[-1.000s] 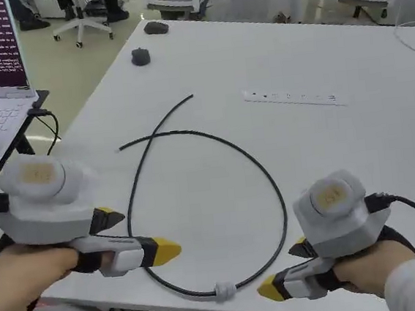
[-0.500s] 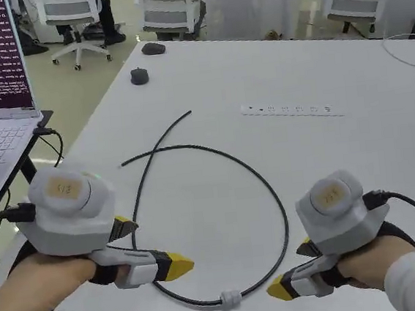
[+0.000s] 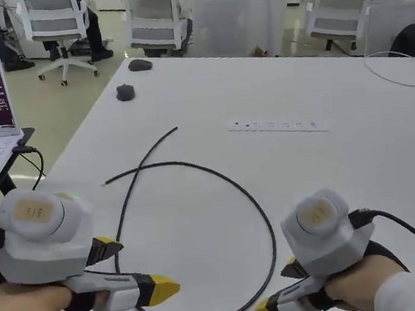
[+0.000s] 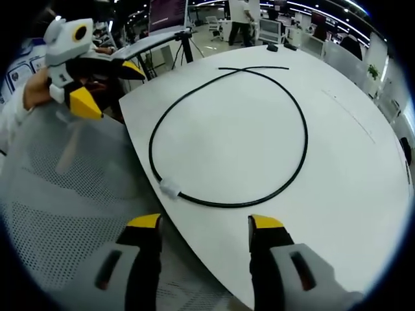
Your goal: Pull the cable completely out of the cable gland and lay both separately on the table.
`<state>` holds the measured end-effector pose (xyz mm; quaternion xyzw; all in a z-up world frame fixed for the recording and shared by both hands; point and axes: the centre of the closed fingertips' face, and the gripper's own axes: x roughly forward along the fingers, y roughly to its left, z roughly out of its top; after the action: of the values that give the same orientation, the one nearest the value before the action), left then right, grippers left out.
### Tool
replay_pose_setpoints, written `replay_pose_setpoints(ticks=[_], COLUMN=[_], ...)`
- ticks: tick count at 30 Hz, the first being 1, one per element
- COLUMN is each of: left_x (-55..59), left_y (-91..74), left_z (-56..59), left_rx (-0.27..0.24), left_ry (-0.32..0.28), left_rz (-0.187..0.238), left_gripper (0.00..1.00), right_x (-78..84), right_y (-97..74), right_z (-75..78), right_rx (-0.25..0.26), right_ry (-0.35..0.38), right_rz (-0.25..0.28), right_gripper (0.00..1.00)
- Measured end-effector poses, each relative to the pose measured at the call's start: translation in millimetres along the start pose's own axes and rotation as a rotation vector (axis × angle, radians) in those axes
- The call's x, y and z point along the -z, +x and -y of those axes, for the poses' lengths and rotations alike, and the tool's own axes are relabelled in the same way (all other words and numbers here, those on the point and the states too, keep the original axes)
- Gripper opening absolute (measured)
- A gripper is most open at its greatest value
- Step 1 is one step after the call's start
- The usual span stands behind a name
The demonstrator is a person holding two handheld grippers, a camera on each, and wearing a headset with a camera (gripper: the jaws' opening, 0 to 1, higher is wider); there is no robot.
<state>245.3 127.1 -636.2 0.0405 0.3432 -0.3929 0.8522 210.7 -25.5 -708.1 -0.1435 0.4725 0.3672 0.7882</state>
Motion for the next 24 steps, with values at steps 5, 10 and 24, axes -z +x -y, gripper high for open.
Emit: replay_pose_setpoints(ticks=[5, 10, 24], left_x=[4.6, 3.5, 4.6], left_y=[2.6, 2.1, 1.8], left_z=[2.4, 2.3, 0.9], left_rx=[0.003, 0.008, 0.002], left_ry=[0.022, 0.014, -0.004], left_rz=[-0.032, -0.025, -0.024], left_gripper=[0.71, 0.7, 0.7], right_x=[1.5, 1.1, 1.7], right_y=[0.4, -0.2, 2.1], right_z=[0.9, 0.5, -3.5], right_rx=[-0.003, -0.005, -0.015], right_ry=[-0.001, 0.003, -0.025], right_rz=[-0.007, -0.006, -0.017], right_gripper=[0.55, 0.55, 0.55])
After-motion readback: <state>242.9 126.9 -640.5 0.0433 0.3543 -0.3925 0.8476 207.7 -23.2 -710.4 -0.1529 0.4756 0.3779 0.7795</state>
